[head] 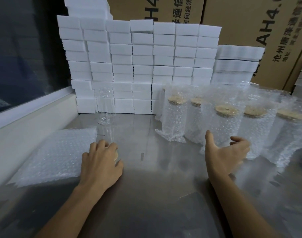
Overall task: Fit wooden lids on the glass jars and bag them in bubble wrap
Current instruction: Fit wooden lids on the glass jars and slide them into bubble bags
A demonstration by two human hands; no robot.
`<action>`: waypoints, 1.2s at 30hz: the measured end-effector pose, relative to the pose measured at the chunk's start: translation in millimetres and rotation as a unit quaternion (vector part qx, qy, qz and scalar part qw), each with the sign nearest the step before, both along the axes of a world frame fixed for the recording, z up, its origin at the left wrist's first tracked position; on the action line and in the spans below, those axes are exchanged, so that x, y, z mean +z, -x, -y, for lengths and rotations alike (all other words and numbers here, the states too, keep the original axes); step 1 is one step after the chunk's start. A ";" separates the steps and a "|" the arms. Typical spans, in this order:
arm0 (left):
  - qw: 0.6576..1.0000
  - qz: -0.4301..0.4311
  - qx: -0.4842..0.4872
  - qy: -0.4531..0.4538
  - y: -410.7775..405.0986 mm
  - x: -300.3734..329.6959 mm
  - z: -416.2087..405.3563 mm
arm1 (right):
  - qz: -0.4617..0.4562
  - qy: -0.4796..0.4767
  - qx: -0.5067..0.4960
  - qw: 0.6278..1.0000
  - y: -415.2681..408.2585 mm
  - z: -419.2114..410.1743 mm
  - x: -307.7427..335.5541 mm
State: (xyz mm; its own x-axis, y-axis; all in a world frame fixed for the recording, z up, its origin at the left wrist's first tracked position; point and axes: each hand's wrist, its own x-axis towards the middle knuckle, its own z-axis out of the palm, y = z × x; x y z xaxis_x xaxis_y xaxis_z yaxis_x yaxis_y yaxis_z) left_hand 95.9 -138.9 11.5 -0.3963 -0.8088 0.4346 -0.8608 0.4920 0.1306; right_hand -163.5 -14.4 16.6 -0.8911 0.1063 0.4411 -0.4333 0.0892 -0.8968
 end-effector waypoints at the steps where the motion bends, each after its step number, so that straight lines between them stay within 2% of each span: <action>1: 1.000 -0.006 0.001 -0.004 -0.6 -0.4 0.5 | -0.037 0.000 0.027 0.999 -3.4 1.1 -0.5; 3: 1.000 -0.022 0.006 -0.015 -1.7 -1.6 1.7 | -0.101 -0.017 0.100 0.990 -15.2 6.8 -2.8; 6: 0.999 -0.035 0.016 -0.027 -0.4 -2.6 2.3 | -0.131 -0.073 0.203 0.968 -43.8 23.2 -7.6; 10: 0.998 -0.051 0.018 -0.024 3.5 -5.9 0.3 | -0.185 -0.183 0.310 0.914 -78.1 45.3 -12.3; 13: 0.999 -0.045 0.008 -0.003 8.3 -9.0 -1.7 | -0.242 -0.254 0.360 0.865 -90.7 60.8 -13.2; 16: 0.999 -0.031 -0.004 0.012 12.8 -11.0 -3.5 | -0.274 -0.282 0.384 0.835 -98.6 83.2 -12.7; 18: 0.999 -0.024 -0.006 0.022 13.8 -11.3 -4.3 | -0.253 -0.288 0.405 0.830 -101.5 103.7 -11.3; 22: 0.999 -0.011 -0.002 0.030 15.6 -12.3 -2.6 | -0.079 -0.234 0.469 0.848 -106.1 151.8 -8.5; 24: 0.999 0.000 0.008 0.032 17.6 -12.7 -1.1 | -0.036 -0.206 0.488 0.848 -110.0 176.3 -8.7; 31: 0.999 -0.018 -0.014 0.031 24.5 -8.6 1.8 | -0.011 -0.176 0.521 0.835 -128.6 261.2 -10.6; 36: 0.999 -0.019 -0.016 0.021 23.8 -9.9 2.2 | -0.024 -0.200 0.516 0.833 -134.9 307.5 -8.3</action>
State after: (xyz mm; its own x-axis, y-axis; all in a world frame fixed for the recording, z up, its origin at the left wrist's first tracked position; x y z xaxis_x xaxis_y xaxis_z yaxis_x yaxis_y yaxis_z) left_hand 72.1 -141.1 1.5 -0.4041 -0.7773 0.4822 -0.8396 0.5244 0.1417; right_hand -28.6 -321.9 8.3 -0.3975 -0.8689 0.2948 -0.4981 -0.0655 -0.8646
